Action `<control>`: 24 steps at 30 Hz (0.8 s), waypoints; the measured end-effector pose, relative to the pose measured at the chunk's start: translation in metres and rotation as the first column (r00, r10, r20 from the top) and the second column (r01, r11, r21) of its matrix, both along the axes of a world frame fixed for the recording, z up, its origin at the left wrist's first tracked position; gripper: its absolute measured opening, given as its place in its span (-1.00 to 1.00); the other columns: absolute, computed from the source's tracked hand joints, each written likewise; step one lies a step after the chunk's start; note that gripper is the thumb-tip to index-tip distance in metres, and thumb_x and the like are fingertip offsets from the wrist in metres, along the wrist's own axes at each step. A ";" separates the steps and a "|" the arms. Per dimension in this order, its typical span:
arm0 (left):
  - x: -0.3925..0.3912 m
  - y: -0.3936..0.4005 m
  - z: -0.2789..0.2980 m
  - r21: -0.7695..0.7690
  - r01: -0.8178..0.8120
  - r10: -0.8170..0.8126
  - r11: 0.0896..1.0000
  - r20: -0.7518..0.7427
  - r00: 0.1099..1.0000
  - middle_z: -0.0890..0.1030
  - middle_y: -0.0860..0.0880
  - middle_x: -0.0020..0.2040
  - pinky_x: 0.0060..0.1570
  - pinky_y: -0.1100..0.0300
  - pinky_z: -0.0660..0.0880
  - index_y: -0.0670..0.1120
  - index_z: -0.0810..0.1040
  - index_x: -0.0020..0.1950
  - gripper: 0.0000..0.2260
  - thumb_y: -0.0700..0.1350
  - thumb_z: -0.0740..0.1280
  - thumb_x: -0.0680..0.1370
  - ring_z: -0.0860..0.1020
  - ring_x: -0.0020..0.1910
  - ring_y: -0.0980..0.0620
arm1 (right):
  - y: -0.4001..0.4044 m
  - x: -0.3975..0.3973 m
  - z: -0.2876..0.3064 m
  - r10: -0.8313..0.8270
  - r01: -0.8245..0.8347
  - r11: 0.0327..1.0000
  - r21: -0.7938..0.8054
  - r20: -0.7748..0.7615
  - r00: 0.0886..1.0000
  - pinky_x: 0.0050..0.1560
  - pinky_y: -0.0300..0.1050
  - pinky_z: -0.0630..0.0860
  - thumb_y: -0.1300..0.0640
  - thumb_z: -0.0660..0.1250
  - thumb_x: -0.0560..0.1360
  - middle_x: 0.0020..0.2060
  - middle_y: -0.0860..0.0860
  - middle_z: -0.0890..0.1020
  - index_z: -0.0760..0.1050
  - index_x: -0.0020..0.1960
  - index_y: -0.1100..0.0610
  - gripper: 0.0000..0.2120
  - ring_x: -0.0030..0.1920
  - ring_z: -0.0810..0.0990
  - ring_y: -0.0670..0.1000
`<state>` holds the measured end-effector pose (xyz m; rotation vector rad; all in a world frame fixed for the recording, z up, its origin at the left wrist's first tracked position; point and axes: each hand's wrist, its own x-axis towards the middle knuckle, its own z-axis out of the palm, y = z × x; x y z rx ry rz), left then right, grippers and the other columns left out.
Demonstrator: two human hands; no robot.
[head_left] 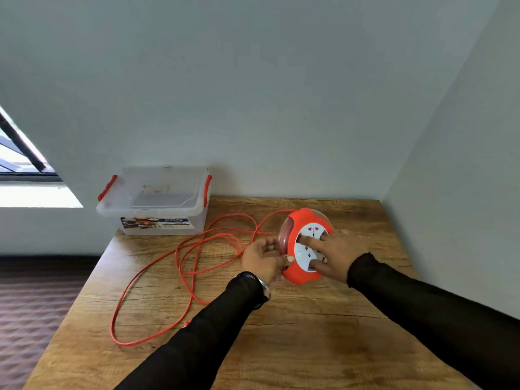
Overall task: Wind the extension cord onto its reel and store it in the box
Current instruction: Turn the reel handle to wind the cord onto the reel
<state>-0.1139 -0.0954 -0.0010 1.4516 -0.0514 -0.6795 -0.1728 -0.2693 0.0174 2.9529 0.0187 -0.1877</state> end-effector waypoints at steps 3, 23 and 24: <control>-0.006 0.005 0.003 -0.025 -0.016 0.018 1.000 0.083 0.996 0.66 0.12 -0.33 -0.39 0.15 0.58 -0.20 0.49 0.13 -0.66 -0.41 0.42 0.41 0.63 -0.37 0.16 | 0.014 -0.007 -0.004 -0.181 0.153 0.969 0.195 0.137 0.974 0.13 -0.07 0.42 -0.27 0.14 0.47 0.20 0.02 0.59 0.10 0.48 -0.19 -0.39 0.16 0.55 0.07; -0.022 0.010 0.002 -0.190 -0.089 0.117 0.978 0.141 0.983 0.66 0.06 -0.04 -0.21 0.13 0.58 -0.12 0.41 0.18 -0.66 -0.36 0.37 0.47 0.62 -0.15 0.03 | 0.057 0.003 0.034 -0.369 0.198 -0.771 0.606 -0.678 0.636 -0.59 -0.34 0.14 0.14 0.11 0.57 -0.15 0.18 0.67 0.37 0.20 0.14 -0.77 -0.64 0.35 -0.08; -0.017 0.011 0.004 -0.200 -0.113 0.141 0.973 0.134 0.981 0.63 -0.02 0.04 -0.18 0.08 0.59 -0.16 0.41 0.22 -0.67 -0.33 0.37 0.49 0.60 -0.10 -0.04 | 0.057 0.000 0.038 -0.360 0.228 -0.742 0.631 -0.661 0.658 -0.59 -0.34 0.16 0.13 0.11 0.58 -0.13 0.16 0.70 0.38 0.20 0.15 -0.77 -0.63 0.37 -0.08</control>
